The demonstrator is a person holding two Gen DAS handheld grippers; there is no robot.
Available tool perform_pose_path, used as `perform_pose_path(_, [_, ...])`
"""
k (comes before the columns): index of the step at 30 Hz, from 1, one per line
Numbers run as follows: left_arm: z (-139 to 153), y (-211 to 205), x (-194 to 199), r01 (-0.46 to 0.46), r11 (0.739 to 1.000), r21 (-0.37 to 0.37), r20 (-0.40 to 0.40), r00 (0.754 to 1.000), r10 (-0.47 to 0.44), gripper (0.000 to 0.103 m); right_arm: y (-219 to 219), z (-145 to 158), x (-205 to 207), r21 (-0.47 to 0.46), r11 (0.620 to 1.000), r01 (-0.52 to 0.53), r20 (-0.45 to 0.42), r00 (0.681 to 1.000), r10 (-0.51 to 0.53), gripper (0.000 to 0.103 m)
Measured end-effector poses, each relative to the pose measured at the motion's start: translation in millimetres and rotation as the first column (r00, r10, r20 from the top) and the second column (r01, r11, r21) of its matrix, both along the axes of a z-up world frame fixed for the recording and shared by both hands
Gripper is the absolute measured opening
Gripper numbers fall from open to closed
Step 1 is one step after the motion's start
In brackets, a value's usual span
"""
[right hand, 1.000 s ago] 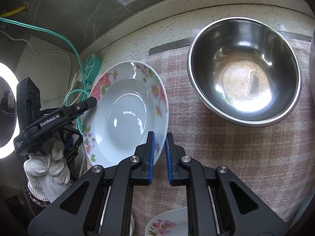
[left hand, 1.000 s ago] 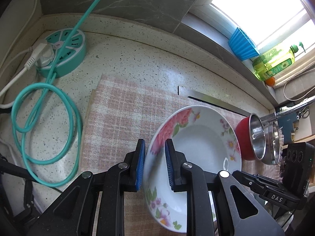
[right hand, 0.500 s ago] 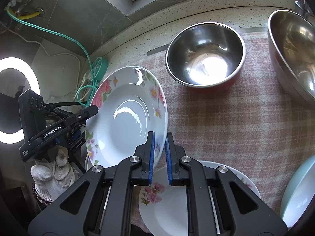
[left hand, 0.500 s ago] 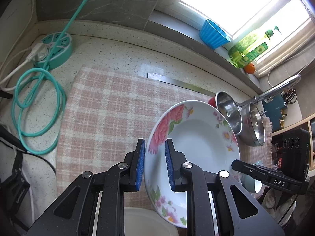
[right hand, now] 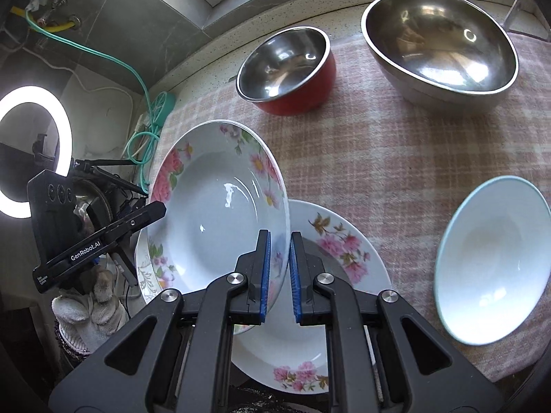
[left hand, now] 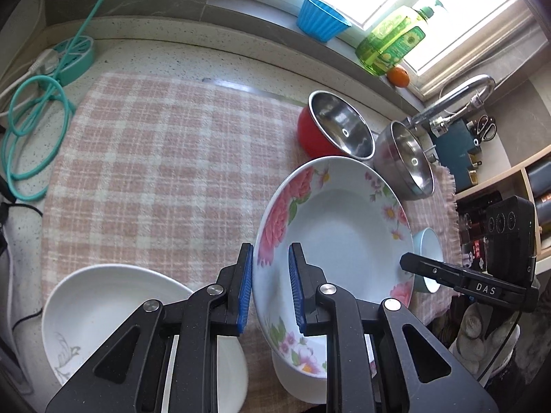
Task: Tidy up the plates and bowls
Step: 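Carry the pink-rose plate onto the pink-flower plate and release it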
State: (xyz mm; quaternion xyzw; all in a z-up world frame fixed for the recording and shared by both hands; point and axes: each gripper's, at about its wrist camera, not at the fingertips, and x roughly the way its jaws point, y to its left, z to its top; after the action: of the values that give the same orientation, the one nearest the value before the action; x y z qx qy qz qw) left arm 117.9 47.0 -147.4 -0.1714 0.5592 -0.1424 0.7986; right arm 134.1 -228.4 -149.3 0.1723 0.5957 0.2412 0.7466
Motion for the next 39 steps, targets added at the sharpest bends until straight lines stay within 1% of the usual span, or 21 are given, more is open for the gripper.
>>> perform_pose_path(8, [-7.5,-23.0,-29.5,0.046,0.999,-0.001,-0.030,0.998,-0.046,0.018,-23.9,-17.5,-23.1,-0.024,1.000,0.009,-0.041,0.999,-0.010,0.011])
perform_pose_path(16, [-16.9,-40.0,-45.3,0.088,0.996,0.012,-0.065,0.994,-0.087,0.018,-38.1,-32.6,-38.5,-0.051,0.999,0.007,-0.071,0.997,-0.010,0.011])
perform_pose_path(20, [-20.4,-45.8,-49.6,0.090,0.996,0.015,-0.078,0.993,-0.088,0.018,-42.1,-34.8,-42.2,-0.058,0.998,0.004,-0.076,0.997,-0.008,0.011])
perform_pose_path(26, [-23.9,-52.5,-56.6,0.104,0.994,0.040,-0.087,0.991,-0.100,0.018,-44.4,-40.6,-45.1,-0.066,0.998,0.005,-0.089,0.996,-0.011,0.011])
perform_pose_path(39, [-31.2,-56.4,-60.9,0.090,0.993,0.070,-0.100,0.992,-0.083,0.018,-36.7,-42.1,-46.6,-0.094,0.996,0.003,-0.073,0.997,-0.010,0.011])
